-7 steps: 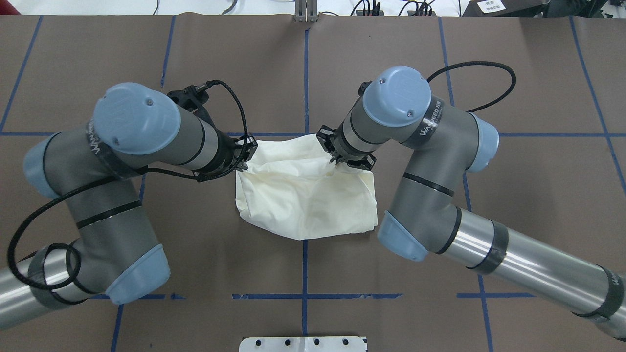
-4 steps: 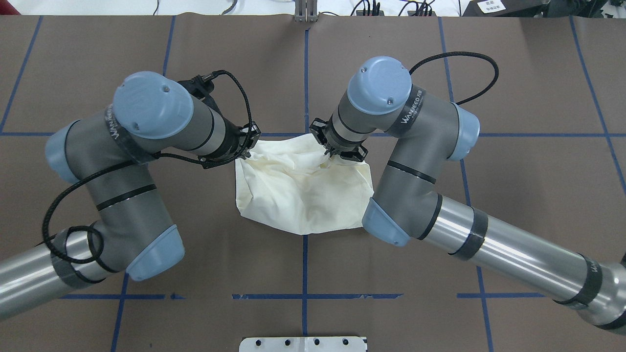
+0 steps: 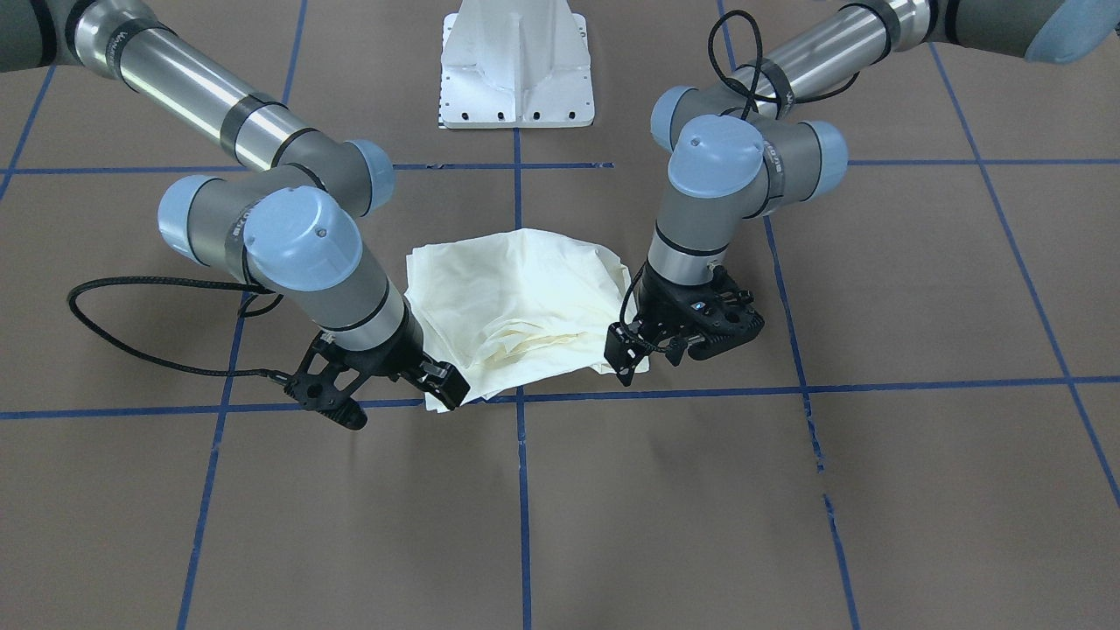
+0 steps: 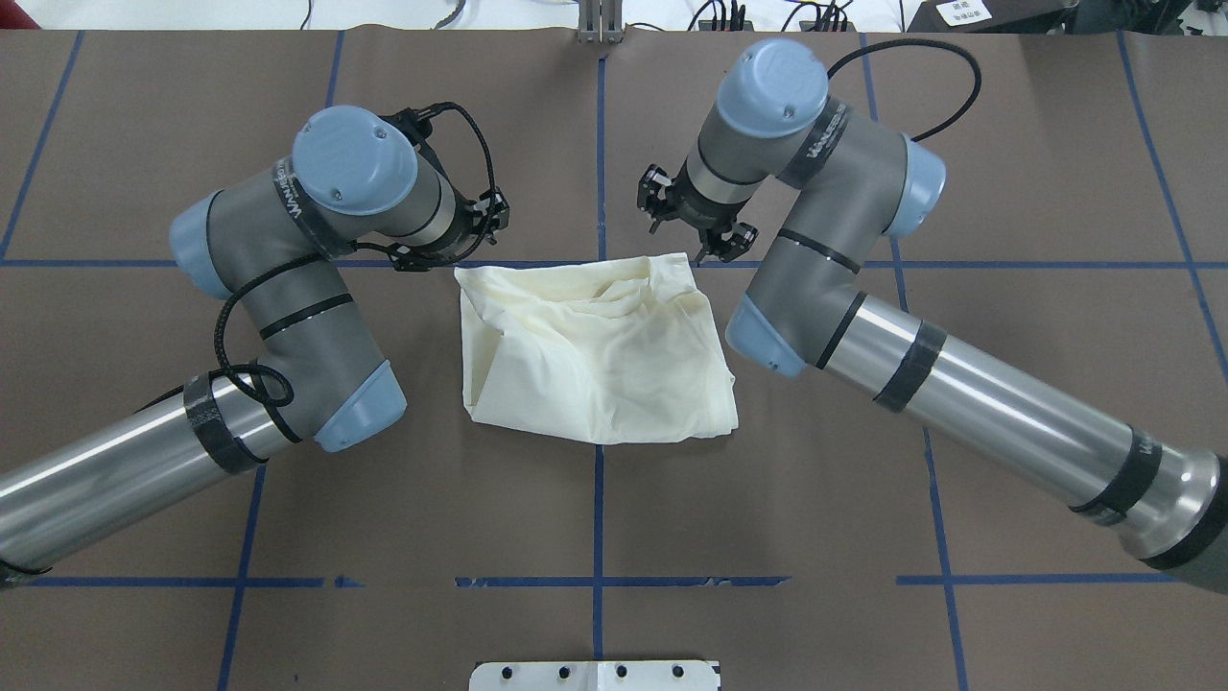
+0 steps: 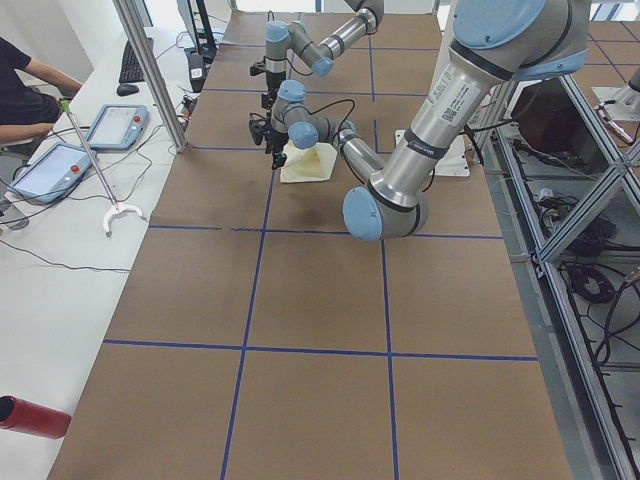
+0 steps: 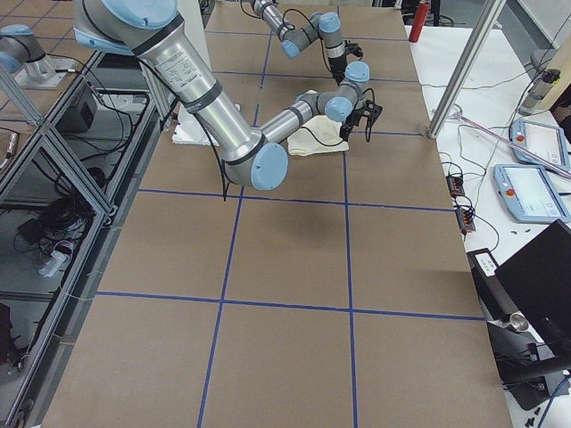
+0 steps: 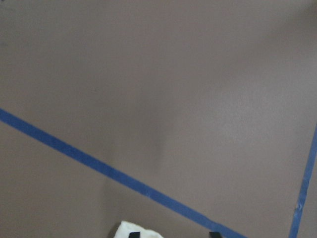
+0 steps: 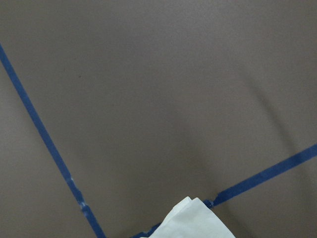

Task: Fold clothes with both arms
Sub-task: 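Release the shirt and raise the right gripper while the left reaches the bundle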

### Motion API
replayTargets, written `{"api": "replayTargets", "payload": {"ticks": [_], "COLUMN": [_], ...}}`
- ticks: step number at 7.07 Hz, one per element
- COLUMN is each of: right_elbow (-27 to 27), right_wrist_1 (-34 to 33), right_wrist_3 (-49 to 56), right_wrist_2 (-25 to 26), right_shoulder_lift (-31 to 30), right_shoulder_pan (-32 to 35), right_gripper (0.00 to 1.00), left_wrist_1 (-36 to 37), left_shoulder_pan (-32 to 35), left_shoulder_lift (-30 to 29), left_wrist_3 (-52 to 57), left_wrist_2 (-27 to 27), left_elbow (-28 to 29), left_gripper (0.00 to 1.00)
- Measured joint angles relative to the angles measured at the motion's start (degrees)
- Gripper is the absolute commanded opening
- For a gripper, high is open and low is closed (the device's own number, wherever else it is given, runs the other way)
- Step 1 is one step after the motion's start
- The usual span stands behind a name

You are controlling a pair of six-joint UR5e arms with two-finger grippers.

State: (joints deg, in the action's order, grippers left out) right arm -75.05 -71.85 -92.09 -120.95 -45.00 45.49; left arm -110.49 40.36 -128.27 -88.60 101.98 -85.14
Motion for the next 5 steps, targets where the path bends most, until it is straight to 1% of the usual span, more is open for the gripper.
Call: {"api": "replayTargets", "payload": {"ticks": [1, 3, 4, 5], "right_elbow": [-1.92, -6.93, -8.57, -10.17], "right_wrist_1": [-0.25, -1.07, -3.04, -6.51], "right_wrist_3": [0.58, 1.73, 3.71, 7.02], "right_wrist_2": [-1.65, -3.03, -3.17, -3.21], "right_shoulder_lift": [-0.88, -3.96, -4.5, -4.67], "right_shoulder_pan": [0.53, 0.7, 1.0, 1.67], "right_gripper": [1.0, 1.0, 1.0, 1.0], "left_wrist_1": [-2.74, -9.41, -14.3, -19.52], "left_shoulder_pan": [0.39, 0.33, -0.48, -1.73], "left_shoulder_lift": [1.94, 7.58, 9.01, 9.49], "left_wrist_3": [1.9, 4.55, 3.14, 0.63], "left_wrist_2": [1.81, 6.22, 7.13, 7.56], "left_elbow": [-1.01, -6.18, -7.1, -6.22], "left_gripper": [1.0, 1.0, 1.0, 1.0]}}
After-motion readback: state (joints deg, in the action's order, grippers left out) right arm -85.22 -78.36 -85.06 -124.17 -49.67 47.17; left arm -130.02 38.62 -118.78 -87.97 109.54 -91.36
